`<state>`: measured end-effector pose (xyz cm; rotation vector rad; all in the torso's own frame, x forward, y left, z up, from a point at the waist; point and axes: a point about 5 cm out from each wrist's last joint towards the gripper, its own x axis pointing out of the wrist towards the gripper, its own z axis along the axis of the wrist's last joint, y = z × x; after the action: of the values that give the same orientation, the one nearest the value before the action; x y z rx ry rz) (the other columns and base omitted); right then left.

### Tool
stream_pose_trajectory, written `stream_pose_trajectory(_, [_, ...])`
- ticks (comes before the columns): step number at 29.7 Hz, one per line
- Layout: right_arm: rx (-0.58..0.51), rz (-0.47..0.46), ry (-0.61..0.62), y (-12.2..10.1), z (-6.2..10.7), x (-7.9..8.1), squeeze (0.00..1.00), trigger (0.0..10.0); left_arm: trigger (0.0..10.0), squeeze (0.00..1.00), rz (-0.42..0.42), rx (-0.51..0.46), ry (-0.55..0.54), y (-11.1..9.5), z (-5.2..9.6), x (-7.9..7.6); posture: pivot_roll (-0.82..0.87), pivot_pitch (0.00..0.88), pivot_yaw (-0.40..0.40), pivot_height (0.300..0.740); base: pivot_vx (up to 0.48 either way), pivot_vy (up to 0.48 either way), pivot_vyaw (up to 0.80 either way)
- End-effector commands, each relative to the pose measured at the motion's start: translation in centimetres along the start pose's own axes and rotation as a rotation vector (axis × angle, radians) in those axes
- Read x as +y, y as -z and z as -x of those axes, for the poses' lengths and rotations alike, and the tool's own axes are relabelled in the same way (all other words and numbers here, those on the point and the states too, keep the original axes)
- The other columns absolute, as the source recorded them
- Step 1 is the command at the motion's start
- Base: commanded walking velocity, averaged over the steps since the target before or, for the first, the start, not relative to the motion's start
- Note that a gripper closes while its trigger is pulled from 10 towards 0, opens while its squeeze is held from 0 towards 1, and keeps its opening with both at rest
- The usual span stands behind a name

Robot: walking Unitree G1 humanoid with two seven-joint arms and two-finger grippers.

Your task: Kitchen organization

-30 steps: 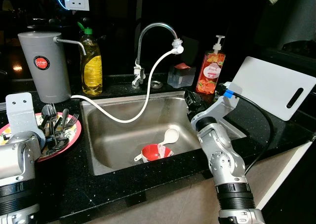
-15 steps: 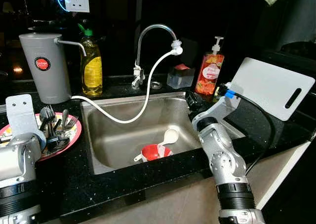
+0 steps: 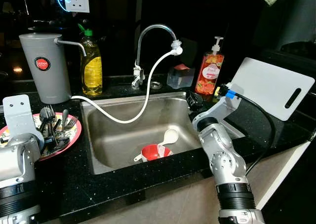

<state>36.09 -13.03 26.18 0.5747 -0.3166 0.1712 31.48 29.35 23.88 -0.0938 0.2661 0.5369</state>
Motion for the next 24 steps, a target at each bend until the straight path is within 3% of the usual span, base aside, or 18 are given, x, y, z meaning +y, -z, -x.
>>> stream_pose_trajectory(1, [0.017,0.002,0.022,0.3,0.1,-0.6,0.0,10.0,10.0,0.0,-0.001,0.078,0.007,1.6,-0.4,-0.3,-0.03,0.0,-0.089,0.74,0.0,0.0,0.0])
stream_pose_trajectory(3, [0.017,0.002,0.022,0.3,0.1,-0.6,0.0,10.0,10.0,0.0,0.002,0.085,0.009,1.8,-0.4,-0.3,-0.03,0.0,-0.088,0.74,0.0,0.0,0.0])
stream_pose_trajectory(4, [0.017,0.002,0.023,0.2,0.1,-0.6,0.0,10.0,2.5,0.0,0.001,0.088,0.01,1.9,-0.4,-0.3,-0.03,0.0,-0.088,0.74,0.0,0.0,0.0])
stream_pose_trajectory(5, [0.017,0.002,0.023,0.2,0.1,-0.6,0.0,10.0,2.5,0.0,0.001,0.088,0.01,1.9,-0.4,-0.3,-0.03,0.0,-0.088,0.74,0.0,0.0,0.0])
stream_pose_trajectory(6, [0.017,0.002,0.023,0.2,0.1,-0.6,0.0,10.0,0.0,0.0,0.001,0.092,0.012,2.0,-0.4,-0.3,-0.03,0.0,-0.088,0.74,0.0,0.0,0.0])
stream_pose_trajectory(16, [0.018,0.002,0.025,0.2,0.1,-0.7,0.0,10.0,0.0,0.0,0.0,0.096,-0.003,2.3,-0.5,-0.1,-0.03,0.0,-0.091,0.74,0.0,0.0,0.0])
stream_pose_trajectory(20, [0.017,0.001,0.025,0.2,0.1,-0.7,0.0,10.0,0.0,0.0,0.029,-0.001,0.003,0.7,-0.3,-0.3,-0.03,0.0,-0.091,0.74,0.0,0.0,0.0])
stream_pose_trajectory(21, [0.017,0.001,0.025,0.2,0.1,-0.7,0.0,10.0,10.0,0.0,0.03,-0.069,-0.003,-0.3,-0.1,-0.3,-0.03,0.0,-0.092,0.74,0.0,0.0,0.0])
stream_pose_trajectory(22, [0.017,0.001,0.025,0.2,0.1,-0.7,0.0,10.0,10.0,0.0,0.03,-0.069,-0.003,-0.3,-0.1,-0.3,-0.03,0.0,-0.092,0.74,0.0,0.0,0.0])
stream_pose_trajectory(24, [0.017,-0.001,0.025,0.2,0.1,-0.6,0.0,10.0,10.0,0.0,0.04,-0.172,-0.012,-1.8,0.4,-0.3,-0.03,0.0,-0.091,0.74,0.0,0.0,0.0])
